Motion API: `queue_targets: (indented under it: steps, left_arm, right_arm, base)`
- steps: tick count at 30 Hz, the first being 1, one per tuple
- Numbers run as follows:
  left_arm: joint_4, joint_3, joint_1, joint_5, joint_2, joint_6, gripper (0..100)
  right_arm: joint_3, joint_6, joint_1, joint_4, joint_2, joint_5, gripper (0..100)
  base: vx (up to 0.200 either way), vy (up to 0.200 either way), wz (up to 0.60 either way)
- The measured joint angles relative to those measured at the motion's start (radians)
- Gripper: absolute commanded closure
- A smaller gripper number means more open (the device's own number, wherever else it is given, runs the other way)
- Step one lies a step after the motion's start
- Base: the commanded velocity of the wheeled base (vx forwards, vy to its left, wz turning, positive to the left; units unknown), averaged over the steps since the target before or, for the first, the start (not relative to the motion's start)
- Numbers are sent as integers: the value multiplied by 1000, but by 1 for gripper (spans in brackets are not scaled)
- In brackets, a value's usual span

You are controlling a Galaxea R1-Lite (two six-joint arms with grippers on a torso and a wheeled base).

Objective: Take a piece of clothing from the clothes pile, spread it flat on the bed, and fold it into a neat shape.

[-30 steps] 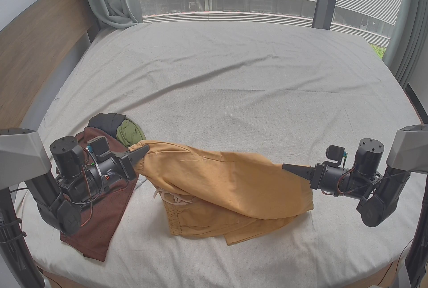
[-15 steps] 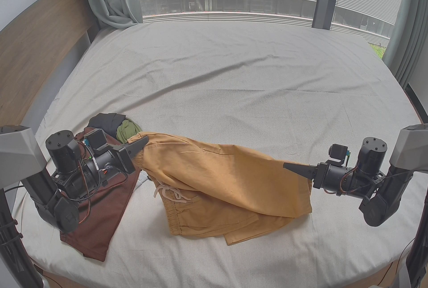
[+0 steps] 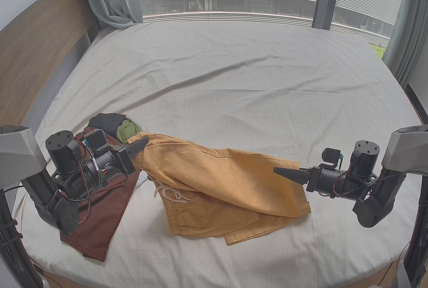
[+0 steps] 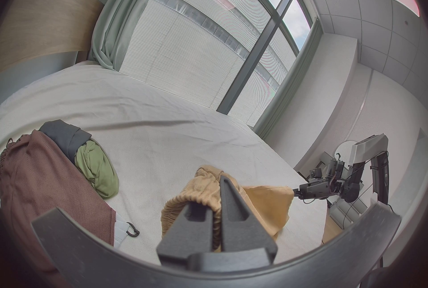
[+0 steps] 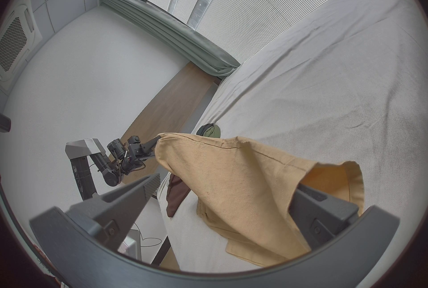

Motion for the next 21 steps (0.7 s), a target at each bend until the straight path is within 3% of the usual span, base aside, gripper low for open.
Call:
queue_targets:
  steps: [6, 16, 17, 21]
  left_arm:
    - [0, 3, -3, 0, -2, 0, 100]
    - [0, 8, -3, -1, -3, 1, 100]
    - [0, 8, -3, -1, -4, 1, 100]
    - [0, 8, -4, -1, -6, 2, 100]
  right_arm:
    - [-84, 16, -13, 2, 60, -6, 0]
    - [-203, 131, -39, 3, 115, -15, 0]
    - [-210, 135, -40, 3, 120, -20, 100]
    - [-226, 137, -39, 3, 140, -53, 100]
  base:
    - [0, 0, 0]
    - [0, 0, 0]
    - [0, 0, 0]
    - [0, 0, 0]
